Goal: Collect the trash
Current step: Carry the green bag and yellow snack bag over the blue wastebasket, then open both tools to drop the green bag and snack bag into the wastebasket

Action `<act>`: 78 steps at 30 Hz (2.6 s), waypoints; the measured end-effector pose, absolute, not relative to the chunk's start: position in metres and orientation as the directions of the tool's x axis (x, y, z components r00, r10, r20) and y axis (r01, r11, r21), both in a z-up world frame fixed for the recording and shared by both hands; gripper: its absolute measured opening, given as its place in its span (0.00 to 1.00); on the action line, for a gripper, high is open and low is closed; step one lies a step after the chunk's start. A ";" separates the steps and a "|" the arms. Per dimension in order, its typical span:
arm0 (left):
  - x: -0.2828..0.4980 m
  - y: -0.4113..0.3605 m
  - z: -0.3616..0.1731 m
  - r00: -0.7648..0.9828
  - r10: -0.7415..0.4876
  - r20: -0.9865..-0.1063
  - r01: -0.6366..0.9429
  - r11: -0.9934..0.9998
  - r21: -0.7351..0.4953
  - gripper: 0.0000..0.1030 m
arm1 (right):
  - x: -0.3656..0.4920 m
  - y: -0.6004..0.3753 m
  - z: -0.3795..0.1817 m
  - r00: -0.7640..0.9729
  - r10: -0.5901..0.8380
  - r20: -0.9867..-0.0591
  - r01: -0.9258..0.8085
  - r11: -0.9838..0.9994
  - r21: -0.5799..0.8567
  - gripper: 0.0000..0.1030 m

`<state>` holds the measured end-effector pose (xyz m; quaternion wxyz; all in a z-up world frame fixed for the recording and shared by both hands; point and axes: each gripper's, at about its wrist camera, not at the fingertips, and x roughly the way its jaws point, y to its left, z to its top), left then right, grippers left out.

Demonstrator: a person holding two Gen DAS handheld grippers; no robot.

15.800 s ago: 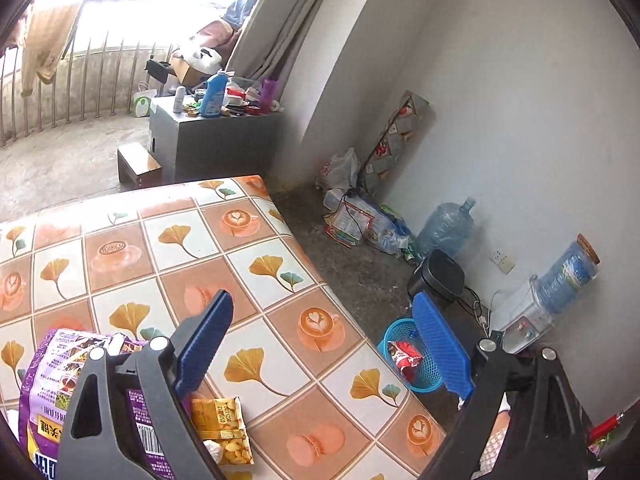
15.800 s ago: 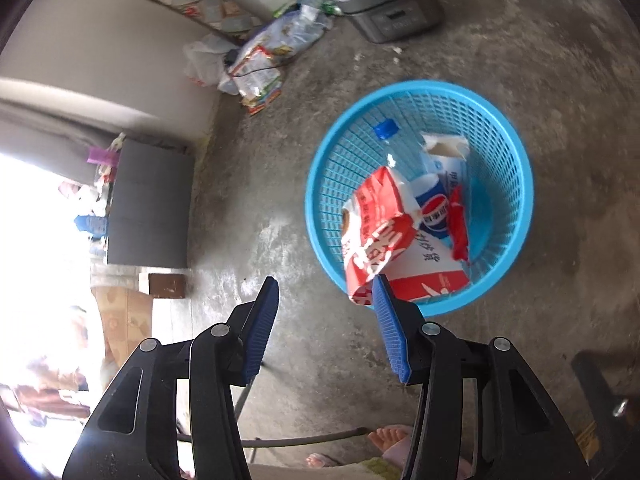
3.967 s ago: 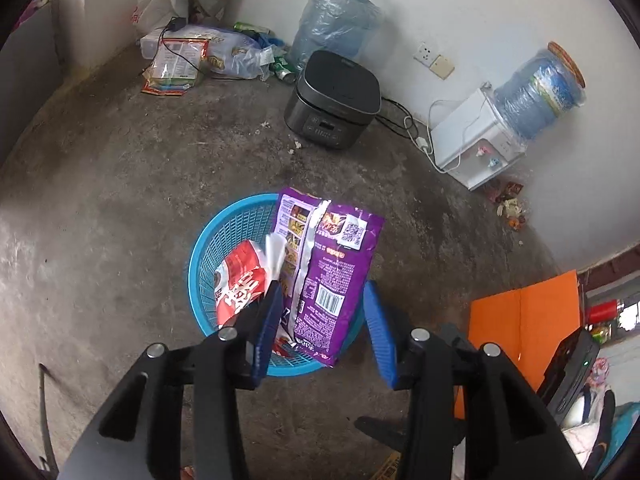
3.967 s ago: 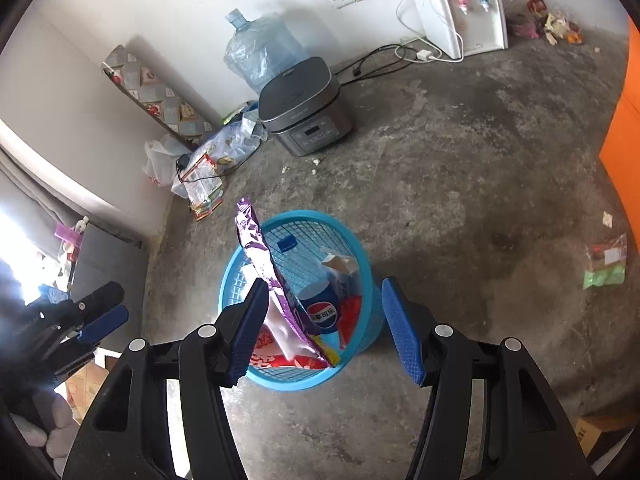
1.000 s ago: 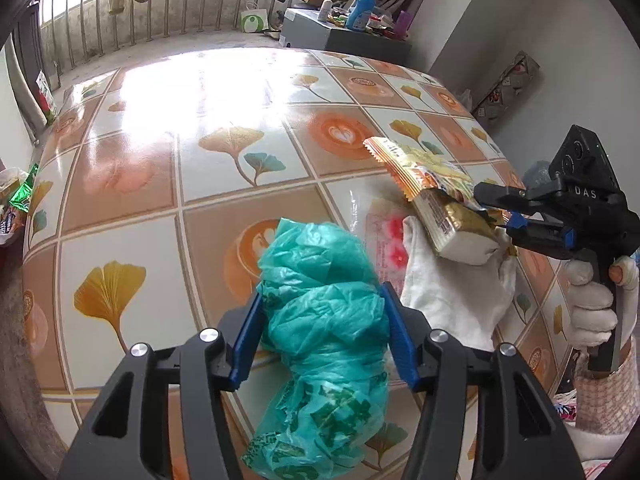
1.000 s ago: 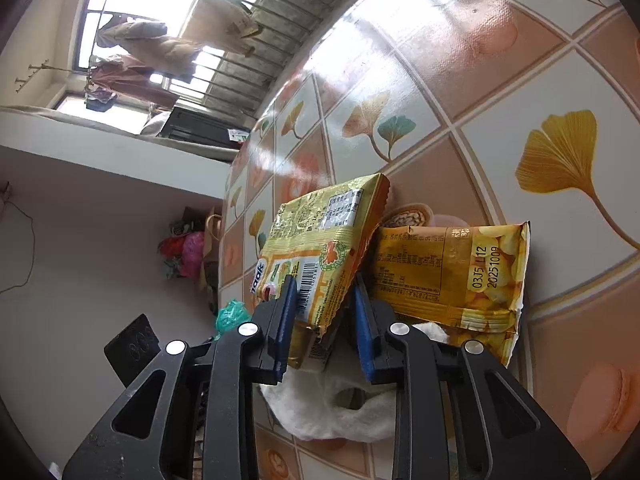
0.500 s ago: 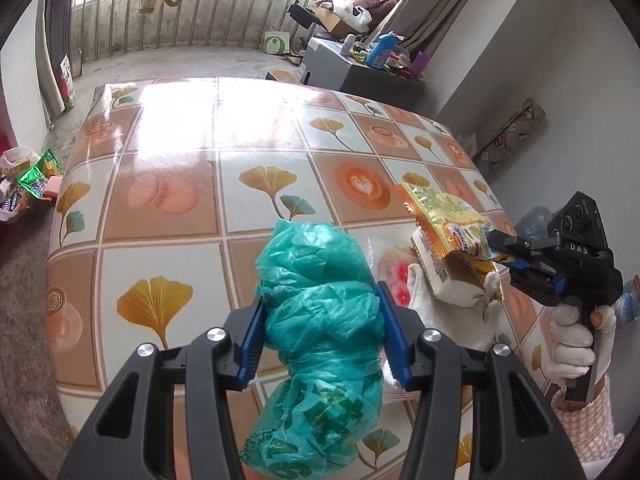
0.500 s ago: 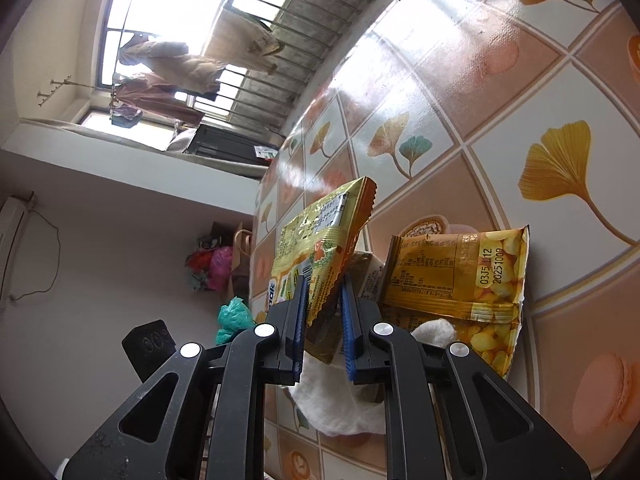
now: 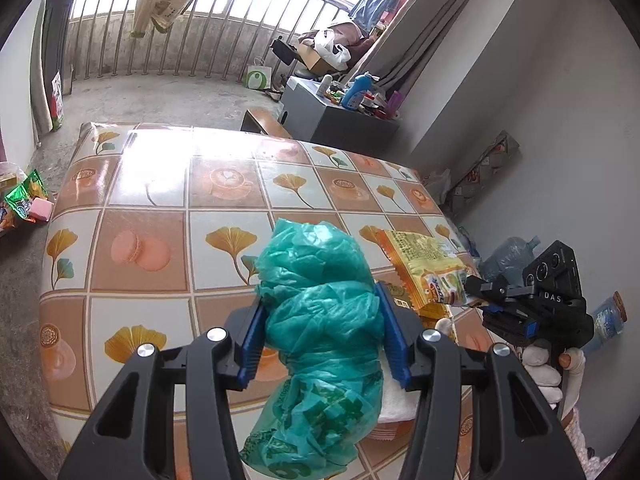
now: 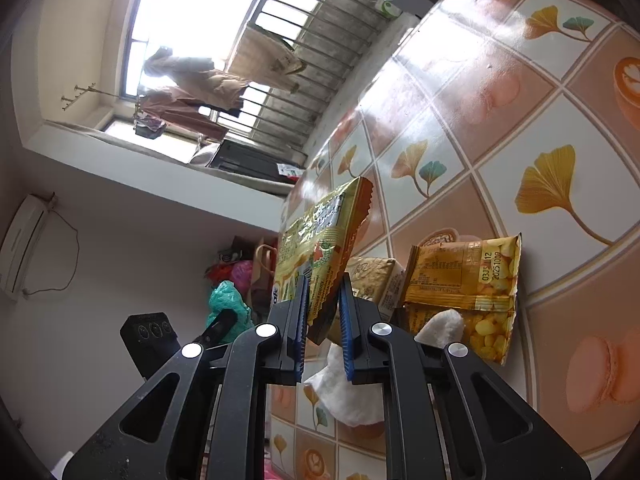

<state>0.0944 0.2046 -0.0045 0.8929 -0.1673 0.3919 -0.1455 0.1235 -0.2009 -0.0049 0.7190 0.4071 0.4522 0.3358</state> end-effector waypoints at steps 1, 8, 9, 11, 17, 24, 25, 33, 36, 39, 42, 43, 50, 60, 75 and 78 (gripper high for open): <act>0.096 0.203 -0.004 0.651 -0.398 -0.647 0.126 0.896 -0.425 0.48 | 0.122 -0.201 -0.005 0.365 0.853 -0.372 -0.118 0.439 0.891 0.12; 0.101 0.185 0.006 0.650 -0.442 -0.618 0.146 0.871 -0.468 0.48 | 0.119 -0.214 -0.001 0.390 0.854 -0.344 -0.137 0.423 0.896 0.12; 0.102 0.183 0.008 0.651 -0.444 -0.615 0.151 0.870 -0.469 0.48 | 0.118 -0.216 0.000 0.396 0.853 -0.339 -0.138 0.421 0.897 0.12; 0.104 0.177 0.012 0.651 -0.452 -0.610 0.159 0.867 -0.473 0.48 | 0.113 -0.223 -0.003 0.406 0.852 -0.330 -0.139 0.415 0.899 0.12; 0.113 0.152 0.023 0.642 -0.481 -0.597 0.202 0.857 -0.473 0.48 | 0.105 -0.242 -0.006 0.440 0.844 -0.306 -0.134 0.399 0.907 0.12; 0.125 0.110 0.039 0.620 -0.529 -0.579 0.282 0.839 -0.465 0.48 | 0.094 -0.273 -0.004 0.497 0.822 -0.277 -0.128 0.385 0.914 0.12; 0.126 0.103 0.041 0.616 -0.537 -0.576 0.297 0.836 -0.462 0.48 | 0.092 -0.277 -0.004 0.506 0.818 -0.272 -0.128 0.383 0.915 0.11; 0.148 0.032 0.055 0.551 -0.605 -0.575 0.415 0.796 -0.440 0.48 | 0.075 -0.327 -0.008 0.599 0.764 -0.241 -0.108 0.375 0.921 0.11; 0.157 -0.004 0.056 0.512 -0.638 -0.576 0.465 0.769 -0.439 0.48 | 0.064 -0.353 -0.012 0.650 0.722 -0.239 -0.078 0.376 0.924 0.11; 0.166 -0.045 0.058 0.459 -0.671 -0.582 0.520 0.734 -0.436 0.48 | 0.051 -0.385 -0.020 0.704 0.668 -0.240 -0.034 0.370 0.929 0.11; 0.174 -0.090 0.057 0.402 -0.699 -0.592 0.576 0.695 -0.429 0.48 | 0.036 -0.421 -0.029 0.757 0.603 -0.249 0.018 0.362 0.932 0.11; 0.177 -0.105 0.056 0.380 -0.707 -0.597 0.591 0.682 -0.431 0.48 | 0.031 -0.431 -0.031 0.775 0.578 -0.255 0.035 0.363 0.931 0.11; 0.189 -0.231 0.036 0.194 -0.745 -0.639 0.676 0.574 -0.463 0.48 | -0.010 -0.507 -0.055 0.879 0.319 -0.355 0.221 0.388 0.895 0.11; 0.178 -0.395 -0.036 -0.028 -0.678 -0.735 0.765 0.459 -0.452 0.49 | -0.023 -0.574 -0.151 0.826 0.115 -0.552 0.515 0.242 0.822 0.11; 0.178 -0.505 -0.133 -0.120 -0.558 -0.821 0.780 0.459 -0.426 0.49 | 0.026 -0.676 -0.312 0.429 0.080 -0.900 0.844 0.321 0.430 0.08; 0.178 -0.525 -0.157 -0.137 -0.518 -0.844 0.786 0.461 -0.411 0.49 | 0.029 -0.677 -0.325 0.370 0.097 -0.924 0.865 0.326 0.380 0.08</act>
